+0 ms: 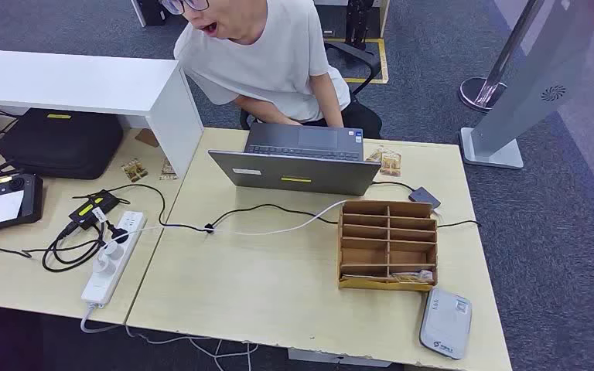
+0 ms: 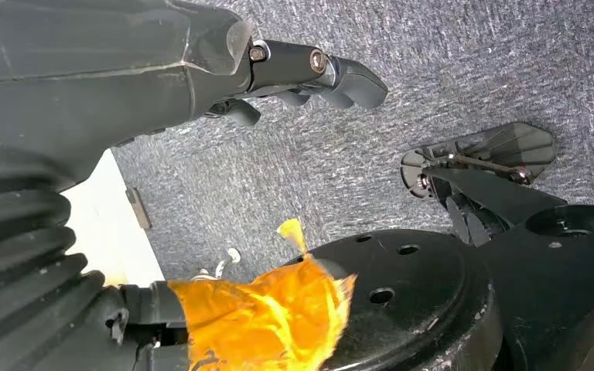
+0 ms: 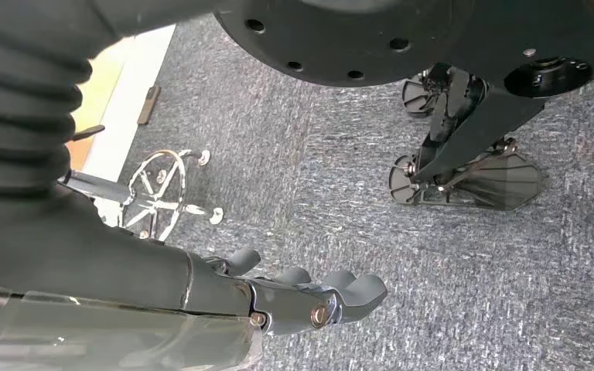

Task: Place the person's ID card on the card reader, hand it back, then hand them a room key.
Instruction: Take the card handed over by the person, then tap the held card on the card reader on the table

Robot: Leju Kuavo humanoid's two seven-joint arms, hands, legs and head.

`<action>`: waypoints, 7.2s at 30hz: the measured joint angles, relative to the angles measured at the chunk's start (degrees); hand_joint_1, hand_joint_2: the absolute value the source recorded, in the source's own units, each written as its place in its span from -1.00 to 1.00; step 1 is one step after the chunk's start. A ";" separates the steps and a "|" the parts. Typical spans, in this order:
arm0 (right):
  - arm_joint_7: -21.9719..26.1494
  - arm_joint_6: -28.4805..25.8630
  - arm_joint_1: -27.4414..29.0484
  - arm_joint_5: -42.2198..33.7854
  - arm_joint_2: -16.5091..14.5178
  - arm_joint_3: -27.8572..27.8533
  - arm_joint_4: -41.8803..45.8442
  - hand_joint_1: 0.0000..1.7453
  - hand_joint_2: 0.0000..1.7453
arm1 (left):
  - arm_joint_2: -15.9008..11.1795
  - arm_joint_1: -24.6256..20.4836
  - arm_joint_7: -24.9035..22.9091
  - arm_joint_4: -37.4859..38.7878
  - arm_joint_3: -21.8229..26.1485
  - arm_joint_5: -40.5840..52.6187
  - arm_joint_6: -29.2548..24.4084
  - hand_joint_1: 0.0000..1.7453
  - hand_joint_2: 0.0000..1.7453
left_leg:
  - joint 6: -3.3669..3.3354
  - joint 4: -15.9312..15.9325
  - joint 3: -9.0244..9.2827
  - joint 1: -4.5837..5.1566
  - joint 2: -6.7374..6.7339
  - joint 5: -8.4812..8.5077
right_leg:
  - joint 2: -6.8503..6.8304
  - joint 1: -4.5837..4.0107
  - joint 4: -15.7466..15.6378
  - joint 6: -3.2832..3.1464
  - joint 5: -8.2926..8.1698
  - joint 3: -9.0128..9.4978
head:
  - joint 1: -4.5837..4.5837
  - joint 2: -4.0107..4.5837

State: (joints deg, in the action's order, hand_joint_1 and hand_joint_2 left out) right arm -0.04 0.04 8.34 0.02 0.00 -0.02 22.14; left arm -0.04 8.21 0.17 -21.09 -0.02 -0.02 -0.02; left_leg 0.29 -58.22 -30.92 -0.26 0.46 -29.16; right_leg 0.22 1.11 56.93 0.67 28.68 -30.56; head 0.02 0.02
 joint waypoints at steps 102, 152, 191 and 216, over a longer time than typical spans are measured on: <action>-4.15 -27.20 -6.55 15.17 -3.07 14.22 -13.66 -1.00 1.00 | -6.86 -5.06 -5.09 11.12 5.75 -6.68 2.36 -1.00 1.00 | 0.16 0.00 0.00 -0.25 -0.01 0.10 | 0.00 -0.22 0.06 -0.07 -0.03 -0.01 | -0.01 0.00; 28.22 -32.32 -10.07 -12.35 57.53 6.39 -18.54 -1.00 1.00 | -11.02 -5.27 -3.43 11.35 2.29 -3.40 7.29 -1.00 1.00 | -0.50 -0.15 -0.03 0.41 -0.26 0.03 | 0.09 0.38 0.11 0.23 -0.16 -0.06 | 0.11 0.01; 3.15 -13.91 -58.67 60.19 28.76 32.53 37.19 -1.00 1.00 | -9.63 -8.37 4.12 11.41 -3.02 -2.55 10.19 -1.00 1.00 | 0.11 -0.12 -0.60 -0.02 -0.23 0.77 | 0.16 -0.03 0.67 -0.20 -0.58 -0.88 | 0.13 0.00; 6.36 -13.96 -60.34 55.61 24.08 37.11 31.74 1.00 1.00 | -10.32 -7.26 5.44 11.41 -2.75 -5.11 17.16 -1.00 1.00 | 0.10 -0.26 -0.81 0.00 -0.05 0.78 | -0.02 -0.03 0.66 -0.20 -0.59 -1.00 | 0.11 0.00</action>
State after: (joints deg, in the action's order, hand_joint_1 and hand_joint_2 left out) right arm 6.32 -13.91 -52.00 55.64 24.08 37.09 53.88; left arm -10.37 0.94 5.62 -9.68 -2.78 -5.14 17.14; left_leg 0.40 -58.47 -31.73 -0.26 0.40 -28.38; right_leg 0.20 1.09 57.59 0.47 28.09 -31.56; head 0.13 0.02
